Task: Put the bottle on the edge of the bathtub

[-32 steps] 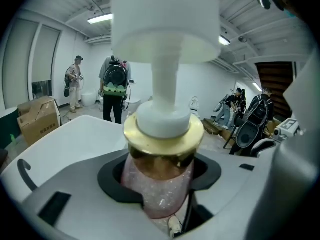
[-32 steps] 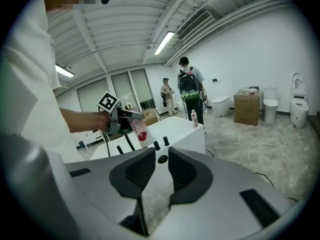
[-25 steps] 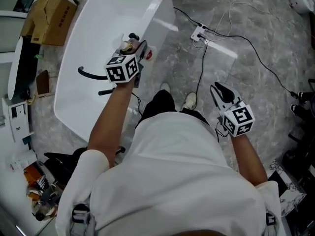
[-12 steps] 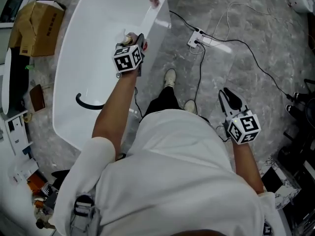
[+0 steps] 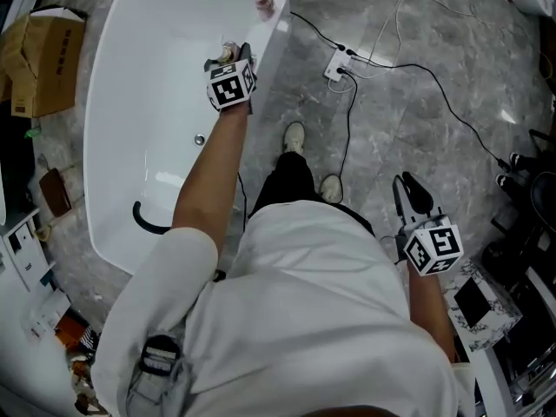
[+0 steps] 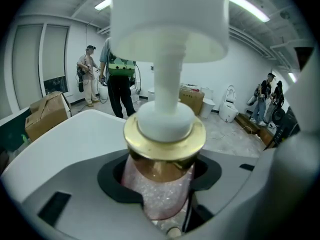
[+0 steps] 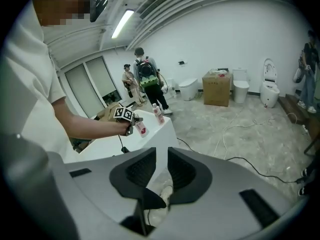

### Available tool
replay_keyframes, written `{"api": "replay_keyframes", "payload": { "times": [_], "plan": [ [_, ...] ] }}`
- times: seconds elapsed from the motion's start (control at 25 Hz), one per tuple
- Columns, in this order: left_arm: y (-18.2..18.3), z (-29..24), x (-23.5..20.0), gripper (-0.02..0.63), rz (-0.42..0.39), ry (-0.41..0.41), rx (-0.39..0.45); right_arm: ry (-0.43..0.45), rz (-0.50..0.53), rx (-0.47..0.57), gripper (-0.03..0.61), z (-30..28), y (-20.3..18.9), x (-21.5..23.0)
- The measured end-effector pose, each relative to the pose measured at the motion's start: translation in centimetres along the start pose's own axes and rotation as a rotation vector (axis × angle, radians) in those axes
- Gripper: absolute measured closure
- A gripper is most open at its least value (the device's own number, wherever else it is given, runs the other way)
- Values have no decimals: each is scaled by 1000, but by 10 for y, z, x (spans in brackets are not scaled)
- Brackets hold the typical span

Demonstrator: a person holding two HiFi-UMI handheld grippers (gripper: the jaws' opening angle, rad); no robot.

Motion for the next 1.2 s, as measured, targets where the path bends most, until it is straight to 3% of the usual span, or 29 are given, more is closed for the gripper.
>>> {"api": "replay_keyframes", "payload": {
  "times": [0.36, 0.92, 1.2],
  "plan": [
    [-17, -56, -7, 382, -26, 23, -18, -53, -34, -50, 495, -18, 5, -3],
    [-28, -52, 9, 374, -90, 10, -8, -37, -40, -47, 495, -19, 4, -10],
    [-30, -44, 8, 333, -114, 8, -19, -10, -18, -35, 495, -15, 1, -13]
  ]
}}
Point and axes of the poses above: the fingertips, and each gripper's own axes: z backward along the fingers, x to its right, y out of its top, the point moved 9 cm from there along z, backward along the fingers, and after that the axes turned 13 degrees about x, right-handed, at the moved point
